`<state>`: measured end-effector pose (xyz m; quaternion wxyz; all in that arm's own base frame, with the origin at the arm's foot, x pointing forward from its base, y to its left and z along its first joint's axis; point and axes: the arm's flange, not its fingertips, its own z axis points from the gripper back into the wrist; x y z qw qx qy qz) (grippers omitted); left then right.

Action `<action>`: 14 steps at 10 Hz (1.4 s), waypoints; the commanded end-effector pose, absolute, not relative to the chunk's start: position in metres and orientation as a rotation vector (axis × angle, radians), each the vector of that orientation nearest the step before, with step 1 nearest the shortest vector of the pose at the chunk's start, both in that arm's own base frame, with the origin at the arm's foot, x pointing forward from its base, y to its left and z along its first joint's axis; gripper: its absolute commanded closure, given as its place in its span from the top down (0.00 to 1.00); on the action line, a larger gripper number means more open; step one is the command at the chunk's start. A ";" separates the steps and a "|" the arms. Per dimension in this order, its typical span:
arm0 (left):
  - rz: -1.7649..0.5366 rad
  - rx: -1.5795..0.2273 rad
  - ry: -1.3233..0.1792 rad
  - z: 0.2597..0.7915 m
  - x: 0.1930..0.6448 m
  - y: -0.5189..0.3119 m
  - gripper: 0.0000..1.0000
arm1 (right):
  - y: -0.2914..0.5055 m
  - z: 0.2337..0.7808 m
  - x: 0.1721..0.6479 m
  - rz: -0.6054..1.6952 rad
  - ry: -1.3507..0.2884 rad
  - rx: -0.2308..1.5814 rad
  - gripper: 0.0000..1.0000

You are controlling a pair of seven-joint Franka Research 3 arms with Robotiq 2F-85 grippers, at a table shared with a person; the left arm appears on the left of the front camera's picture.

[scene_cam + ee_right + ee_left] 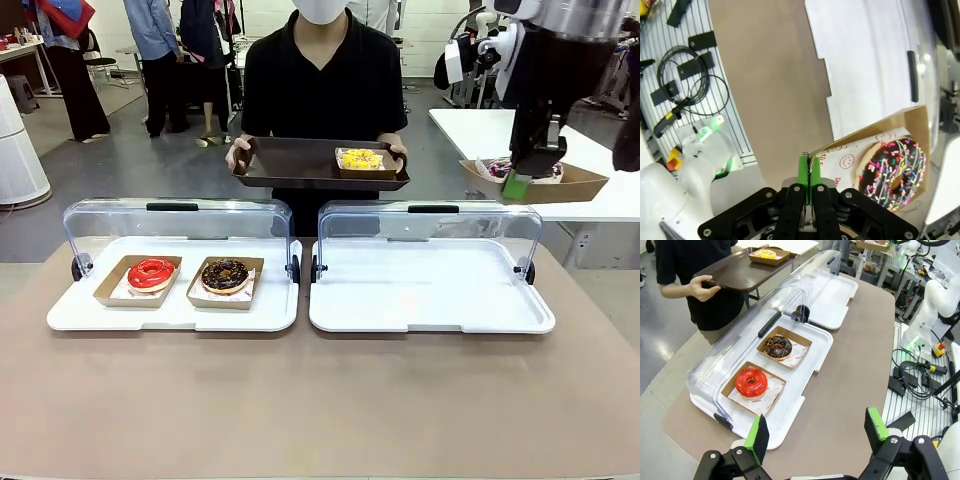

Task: Provide the desired donut to the person.
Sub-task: Pick up and lift the Paper togo box containing the Donut pointed at by the person, then place the picked Paper togo box onto the Handle tray extended by the person.

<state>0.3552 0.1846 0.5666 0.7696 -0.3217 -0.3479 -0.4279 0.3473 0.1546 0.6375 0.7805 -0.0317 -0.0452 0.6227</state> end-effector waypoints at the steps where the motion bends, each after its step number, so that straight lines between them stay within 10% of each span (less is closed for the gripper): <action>1: -0.930 -0.708 -0.769 0.567 0.354 0.184 1.00 | 0.159 0.635 0.365 1.329 -0.058 -0.016 0.00; 14: -0.930 -0.708 -0.769 0.567 0.354 0.184 1.00 | 0.156 0.627 0.369 1.339 -0.067 -0.038 0.00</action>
